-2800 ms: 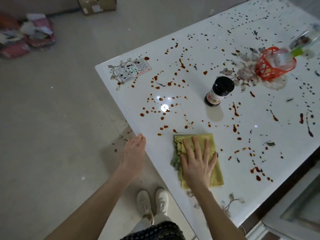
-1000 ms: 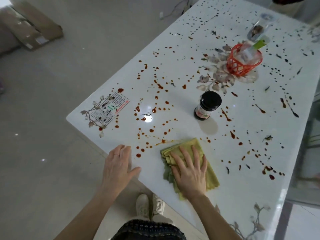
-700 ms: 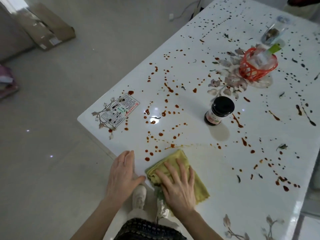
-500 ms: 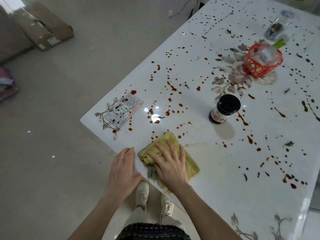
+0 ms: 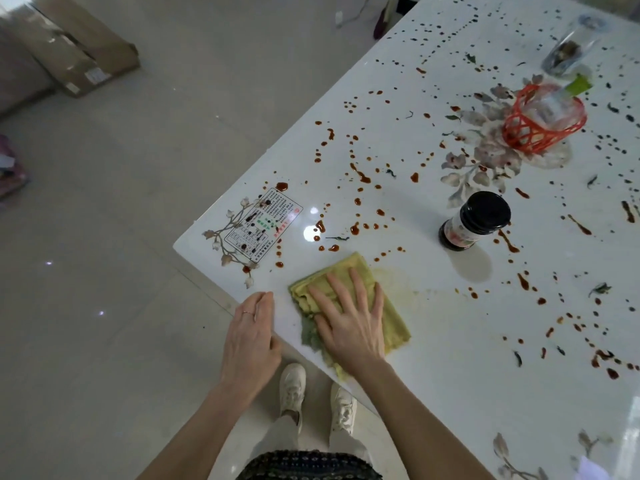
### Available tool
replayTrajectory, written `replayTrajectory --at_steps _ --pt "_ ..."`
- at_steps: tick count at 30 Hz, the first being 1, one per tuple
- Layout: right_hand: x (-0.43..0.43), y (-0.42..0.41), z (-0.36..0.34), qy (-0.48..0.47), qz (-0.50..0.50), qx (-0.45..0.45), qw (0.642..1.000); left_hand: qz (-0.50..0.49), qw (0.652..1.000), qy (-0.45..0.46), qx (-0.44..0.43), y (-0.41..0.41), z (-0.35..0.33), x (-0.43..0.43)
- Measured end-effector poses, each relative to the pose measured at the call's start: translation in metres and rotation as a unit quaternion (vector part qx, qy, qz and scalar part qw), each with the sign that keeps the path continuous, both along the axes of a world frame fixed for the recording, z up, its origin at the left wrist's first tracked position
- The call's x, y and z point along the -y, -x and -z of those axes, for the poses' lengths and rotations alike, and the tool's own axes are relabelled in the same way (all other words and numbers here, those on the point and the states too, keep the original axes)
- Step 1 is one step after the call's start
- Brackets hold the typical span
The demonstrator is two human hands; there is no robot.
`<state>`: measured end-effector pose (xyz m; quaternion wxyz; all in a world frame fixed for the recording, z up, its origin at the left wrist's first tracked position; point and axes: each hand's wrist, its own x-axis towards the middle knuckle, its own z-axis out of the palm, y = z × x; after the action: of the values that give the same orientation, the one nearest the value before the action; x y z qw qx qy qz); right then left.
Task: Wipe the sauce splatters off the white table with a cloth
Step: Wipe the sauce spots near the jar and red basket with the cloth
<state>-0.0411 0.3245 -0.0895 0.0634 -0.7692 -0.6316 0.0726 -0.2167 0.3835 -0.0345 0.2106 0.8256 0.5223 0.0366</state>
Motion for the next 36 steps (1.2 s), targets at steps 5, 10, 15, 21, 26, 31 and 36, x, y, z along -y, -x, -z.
replayTrajectory --at_steps 5,10,15,21,26,31,36 --pt "0.013 -0.015 -0.004 -0.010 0.136 -0.022 0.990 -0.005 1.000 -0.018 0.019 0.003 -0.004 -0.006" --pt "0.021 0.030 -0.002 -0.024 0.014 -0.011 1.000 -0.010 0.999 -0.023 0.030 0.005 -0.004 -0.008" --pt "-0.030 0.024 -0.004 -0.019 -0.006 0.001 1.000 -0.016 0.999 -0.026 0.039 0.005 -0.001 -0.015" --pt "-0.017 0.015 -0.004 -0.039 0.083 -0.012 0.996 -0.036 0.998 -0.029 0.039 0.009 0.000 -0.025" --pt "-0.033 0.059 -0.002 -0.070 -0.069 -0.009 0.995 -0.075 0.996 -0.039 0.038 0.014 -0.001 -0.037" --pt "-0.080 0.058 -0.004 -0.055 -0.052 -0.012 0.997 -0.097 0.994 -0.043 0.034 0.026 -0.001 -0.052" --pt "-0.068 0.032 -0.001 -0.051 0.092 -0.030 0.994 -0.112 0.992 -0.029 0.039 0.032 0.001 -0.057"
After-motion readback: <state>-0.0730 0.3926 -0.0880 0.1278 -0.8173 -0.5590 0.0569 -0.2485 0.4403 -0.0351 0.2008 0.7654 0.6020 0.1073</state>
